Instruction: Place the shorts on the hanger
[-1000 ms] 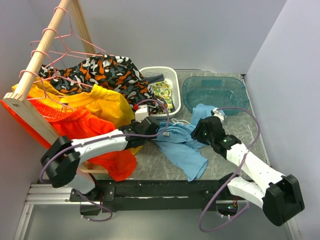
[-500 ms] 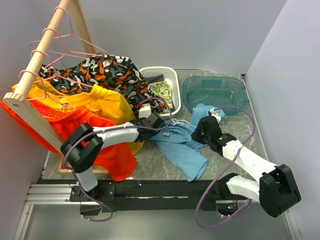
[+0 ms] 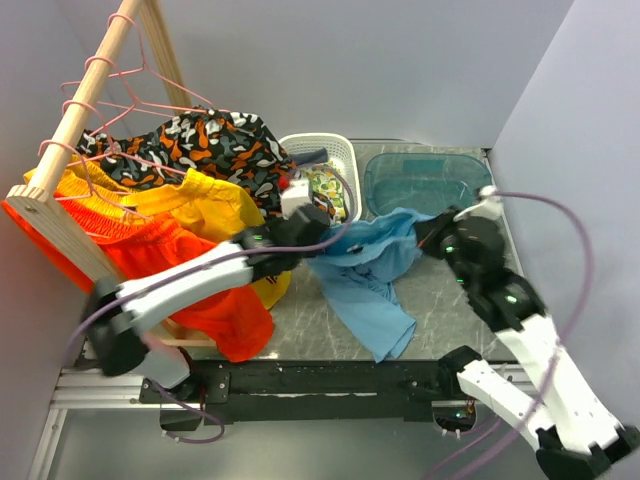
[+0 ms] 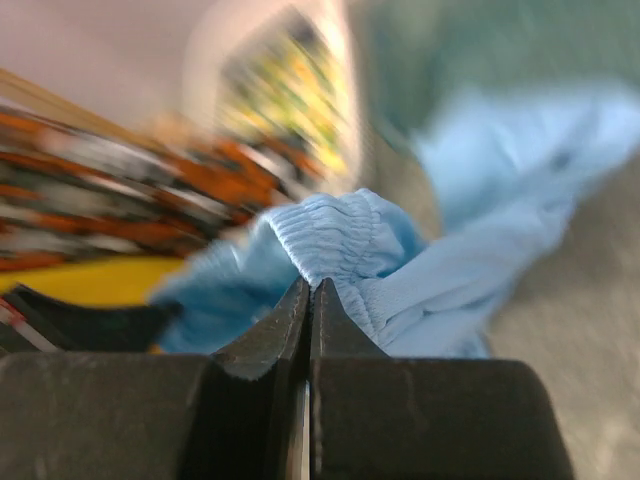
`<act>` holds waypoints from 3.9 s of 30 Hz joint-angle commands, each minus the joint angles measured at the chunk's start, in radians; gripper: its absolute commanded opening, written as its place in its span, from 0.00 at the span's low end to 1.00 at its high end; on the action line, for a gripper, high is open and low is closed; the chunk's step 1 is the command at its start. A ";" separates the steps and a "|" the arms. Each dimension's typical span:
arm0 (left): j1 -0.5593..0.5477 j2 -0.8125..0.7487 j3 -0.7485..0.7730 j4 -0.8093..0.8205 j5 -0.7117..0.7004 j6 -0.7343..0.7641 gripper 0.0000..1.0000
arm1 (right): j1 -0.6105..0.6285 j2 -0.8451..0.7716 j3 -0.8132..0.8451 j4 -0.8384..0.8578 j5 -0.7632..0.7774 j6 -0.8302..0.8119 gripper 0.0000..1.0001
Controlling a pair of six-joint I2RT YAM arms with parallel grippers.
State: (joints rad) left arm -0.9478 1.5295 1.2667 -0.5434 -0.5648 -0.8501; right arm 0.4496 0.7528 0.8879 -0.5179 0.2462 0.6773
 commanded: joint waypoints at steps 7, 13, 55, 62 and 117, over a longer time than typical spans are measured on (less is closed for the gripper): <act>-0.040 -0.268 0.289 0.026 0.248 0.223 0.01 | 0.021 -0.038 0.456 -0.154 0.015 -0.073 0.00; -0.040 -0.256 0.387 0.023 0.296 0.250 0.01 | 0.023 0.017 0.597 -0.211 0.092 -0.120 0.00; 0.036 0.081 0.808 -0.061 -0.102 0.143 0.74 | -0.262 -0.066 -0.130 0.006 -0.223 -0.084 0.84; 0.168 0.116 0.869 0.095 -0.486 0.268 0.70 | -0.223 -0.050 -0.158 0.030 -0.262 -0.085 0.84; 0.475 0.457 1.266 0.330 -0.715 0.632 0.78 | 0.027 0.470 -0.040 0.110 -0.308 -0.157 0.86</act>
State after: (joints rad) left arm -0.4858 2.0312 2.5034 -0.2012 -1.2598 -0.2077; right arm 0.4633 1.1999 0.7876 -0.4324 -0.0479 0.5407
